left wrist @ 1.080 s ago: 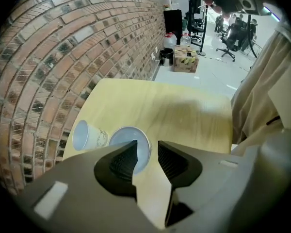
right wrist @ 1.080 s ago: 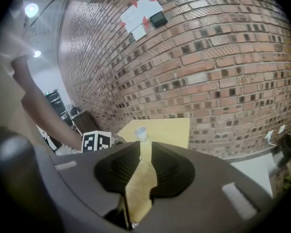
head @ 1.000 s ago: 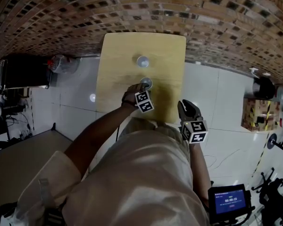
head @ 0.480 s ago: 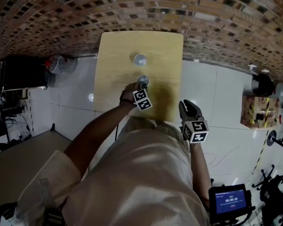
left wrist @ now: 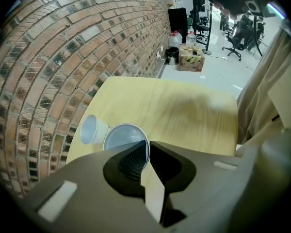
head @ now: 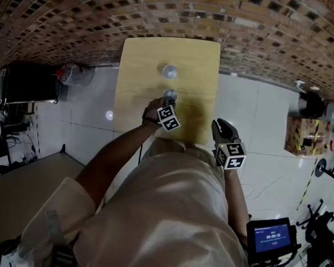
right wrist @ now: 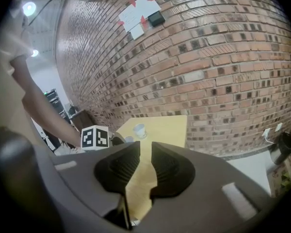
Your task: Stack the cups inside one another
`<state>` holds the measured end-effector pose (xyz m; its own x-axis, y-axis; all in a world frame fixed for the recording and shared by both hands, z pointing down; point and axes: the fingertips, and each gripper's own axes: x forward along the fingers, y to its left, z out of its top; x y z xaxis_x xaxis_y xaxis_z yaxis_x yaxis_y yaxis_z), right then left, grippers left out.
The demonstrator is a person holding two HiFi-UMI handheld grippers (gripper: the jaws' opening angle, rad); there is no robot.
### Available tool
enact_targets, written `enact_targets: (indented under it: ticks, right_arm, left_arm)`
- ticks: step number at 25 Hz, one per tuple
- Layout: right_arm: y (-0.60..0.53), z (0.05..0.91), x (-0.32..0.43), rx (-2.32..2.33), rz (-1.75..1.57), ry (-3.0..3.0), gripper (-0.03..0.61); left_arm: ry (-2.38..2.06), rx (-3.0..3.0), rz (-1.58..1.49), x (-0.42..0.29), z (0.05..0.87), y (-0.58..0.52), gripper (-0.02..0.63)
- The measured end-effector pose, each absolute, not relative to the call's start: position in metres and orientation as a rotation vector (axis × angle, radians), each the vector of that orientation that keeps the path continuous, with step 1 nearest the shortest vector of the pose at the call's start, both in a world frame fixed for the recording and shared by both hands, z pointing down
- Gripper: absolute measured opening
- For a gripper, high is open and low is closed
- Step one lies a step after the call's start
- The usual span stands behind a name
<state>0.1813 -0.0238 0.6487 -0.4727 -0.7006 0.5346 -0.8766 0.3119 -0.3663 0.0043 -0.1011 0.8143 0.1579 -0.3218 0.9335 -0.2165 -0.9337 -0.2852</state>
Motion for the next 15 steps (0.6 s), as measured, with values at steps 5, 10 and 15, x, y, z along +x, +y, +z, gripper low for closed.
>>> enact_targets:
  ticks: [5, 10, 15]
  right_arm:
    - [-0.026, 0.648, 0.176, 1.423, 0.907, -2.32, 0.067]
    - [-0.028, 0.646, 0.171, 1.414, 0.905, -2.333, 0.067]
    - [-0.03, 0.645, 0.168, 1.412, 0.899, -2.348, 0.067]
  left_arm:
    - [0.589, -2.355, -1.873, 0.0, 0.797, -0.105, 0.044]
    - [0.658, -2.379, -1.842, -0.008, 0.78, -0.115, 0.044]
    - [0.729, -2.384, -1.806, -0.016, 0.76, -0.131, 0.044]
